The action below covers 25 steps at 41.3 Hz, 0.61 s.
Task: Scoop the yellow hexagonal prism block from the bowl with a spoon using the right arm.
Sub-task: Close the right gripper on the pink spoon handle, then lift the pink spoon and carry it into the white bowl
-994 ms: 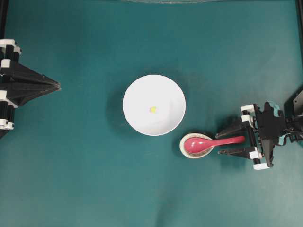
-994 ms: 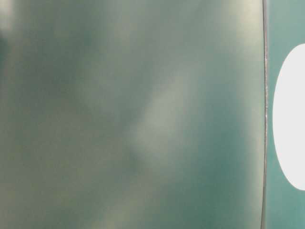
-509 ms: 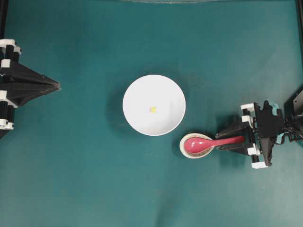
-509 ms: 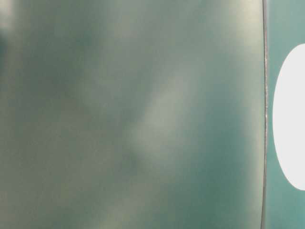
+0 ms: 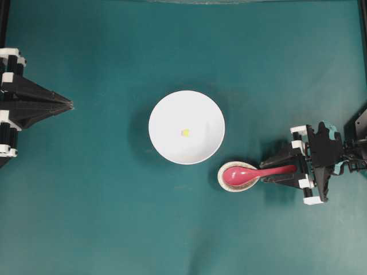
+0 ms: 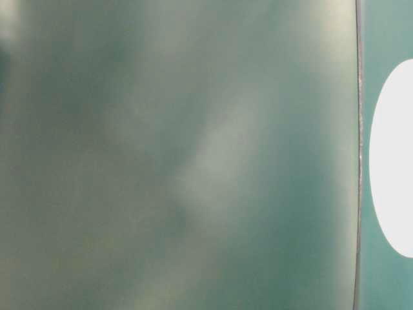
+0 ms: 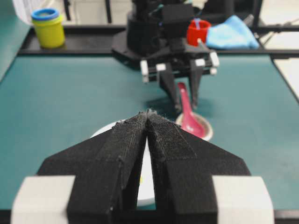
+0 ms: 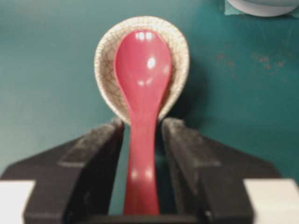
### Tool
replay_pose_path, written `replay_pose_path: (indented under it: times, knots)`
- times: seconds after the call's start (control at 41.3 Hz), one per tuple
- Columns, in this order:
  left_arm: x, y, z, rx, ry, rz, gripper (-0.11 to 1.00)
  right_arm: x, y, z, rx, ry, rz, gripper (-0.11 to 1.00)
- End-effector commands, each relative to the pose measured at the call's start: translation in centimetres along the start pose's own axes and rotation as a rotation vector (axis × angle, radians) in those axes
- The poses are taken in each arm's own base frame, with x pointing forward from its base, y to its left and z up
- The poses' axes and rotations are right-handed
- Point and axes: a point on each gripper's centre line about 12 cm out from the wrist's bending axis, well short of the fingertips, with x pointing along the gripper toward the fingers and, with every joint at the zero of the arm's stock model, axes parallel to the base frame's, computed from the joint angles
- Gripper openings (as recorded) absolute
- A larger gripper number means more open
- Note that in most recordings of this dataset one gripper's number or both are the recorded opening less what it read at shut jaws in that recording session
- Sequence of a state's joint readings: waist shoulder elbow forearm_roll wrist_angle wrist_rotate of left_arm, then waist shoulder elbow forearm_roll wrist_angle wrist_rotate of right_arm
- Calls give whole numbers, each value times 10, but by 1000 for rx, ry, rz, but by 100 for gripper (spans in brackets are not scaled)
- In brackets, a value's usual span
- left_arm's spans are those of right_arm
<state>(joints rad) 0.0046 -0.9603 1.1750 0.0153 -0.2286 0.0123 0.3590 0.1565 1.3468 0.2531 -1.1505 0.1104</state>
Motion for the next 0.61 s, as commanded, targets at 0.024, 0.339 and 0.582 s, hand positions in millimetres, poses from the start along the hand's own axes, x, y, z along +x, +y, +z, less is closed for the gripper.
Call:
replay_pose_path:
  times: [0.024, 0.339, 0.582]
  knots:
    - [3, 1, 7, 5, -14, 3, 7, 1, 2, 4, 0, -19, 8, 44]
    - [3, 0, 7, 5, -14, 1, 7, 1, 3, 5, 2, -24, 13, 25]
    - [3, 0, 7, 5, -14, 1, 7, 4, 6, 13, 10, -53, 21, 25]
